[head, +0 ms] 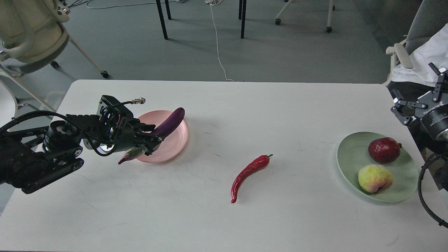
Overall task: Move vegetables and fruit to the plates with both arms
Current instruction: 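Lift the eggplant and lay it on the pink plate, then move the left gripper to the red chili pepper and grasp it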
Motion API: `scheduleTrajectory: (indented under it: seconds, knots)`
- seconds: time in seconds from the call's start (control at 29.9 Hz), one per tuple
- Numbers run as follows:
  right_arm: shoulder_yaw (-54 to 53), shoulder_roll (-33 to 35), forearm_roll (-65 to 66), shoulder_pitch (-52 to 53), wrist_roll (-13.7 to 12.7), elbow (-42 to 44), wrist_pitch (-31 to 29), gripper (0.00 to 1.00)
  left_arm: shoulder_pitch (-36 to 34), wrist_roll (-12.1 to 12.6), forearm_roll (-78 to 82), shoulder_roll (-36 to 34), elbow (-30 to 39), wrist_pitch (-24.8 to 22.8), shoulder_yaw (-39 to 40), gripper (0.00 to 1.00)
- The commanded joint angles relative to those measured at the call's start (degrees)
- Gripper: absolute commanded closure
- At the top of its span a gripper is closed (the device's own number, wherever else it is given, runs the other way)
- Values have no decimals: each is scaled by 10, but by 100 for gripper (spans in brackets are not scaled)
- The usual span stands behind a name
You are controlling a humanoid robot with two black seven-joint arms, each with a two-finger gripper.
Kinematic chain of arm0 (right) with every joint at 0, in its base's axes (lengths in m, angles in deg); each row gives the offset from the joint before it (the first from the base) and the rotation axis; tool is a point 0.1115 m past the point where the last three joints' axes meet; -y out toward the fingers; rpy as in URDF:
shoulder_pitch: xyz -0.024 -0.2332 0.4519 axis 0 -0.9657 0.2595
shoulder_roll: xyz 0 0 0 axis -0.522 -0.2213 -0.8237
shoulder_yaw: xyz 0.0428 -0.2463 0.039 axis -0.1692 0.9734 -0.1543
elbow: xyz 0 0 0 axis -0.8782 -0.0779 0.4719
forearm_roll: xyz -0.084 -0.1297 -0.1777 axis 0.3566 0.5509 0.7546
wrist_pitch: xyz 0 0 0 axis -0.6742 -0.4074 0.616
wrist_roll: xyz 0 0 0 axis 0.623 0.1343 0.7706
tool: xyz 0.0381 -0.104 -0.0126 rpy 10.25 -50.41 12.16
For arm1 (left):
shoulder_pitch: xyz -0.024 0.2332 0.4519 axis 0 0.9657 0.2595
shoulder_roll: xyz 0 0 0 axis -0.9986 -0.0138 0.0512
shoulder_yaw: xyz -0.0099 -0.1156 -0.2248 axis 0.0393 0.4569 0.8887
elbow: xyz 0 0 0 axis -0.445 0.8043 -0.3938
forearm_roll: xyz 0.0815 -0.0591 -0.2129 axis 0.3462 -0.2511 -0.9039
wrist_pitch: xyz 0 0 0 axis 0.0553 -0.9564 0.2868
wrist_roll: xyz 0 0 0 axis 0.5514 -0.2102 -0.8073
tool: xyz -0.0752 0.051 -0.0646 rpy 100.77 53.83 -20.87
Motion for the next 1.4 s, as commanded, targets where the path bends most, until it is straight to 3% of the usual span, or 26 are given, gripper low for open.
scheduleTrajectory:
  seconds: [0.0,0.13,0.33,0.53,0.7,0.8,0.94,1.1,1.2,1.37]
  knots:
    - [0,2,0,0,0,1,0,1,-2,-7,-2,-9,5,-1,7,17]
    - [1,1,0,-2,0,-1,0,1,-13,-33,-18,-7,17,-3,9,17]
    - [-6,15,-2,-21,3,7,0,1,-82,-30,-18,5,78,-7,7,17]
    - [-9,26,-4,-39,32,30,0,1,-101,-28,-9,127,87,-7,-1,17]
    - [-8,25,-4,-39,32,35,0,1,-97,-2,21,248,29,-22,-35,17]
    - [-10,25,-4,-39,32,35,0,1,-97,-1,26,302,-22,-24,-59,17]
    - [-11,25,-4,-39,32,36,0,1,-84,5,27,335,-53,-24,-62,18]
    - [-12,22,-4,-39,32,35,0,1,-69,30,56,348,-71,-24,-81,21]
    - [-12,22,-4,-39,32,36,0,1,-56,31,61,348,-85,-24,-85,25]
    - [-12,21,-4,-39,32,36,0,1,-46,30,79,348,-88,-24,-85,53]
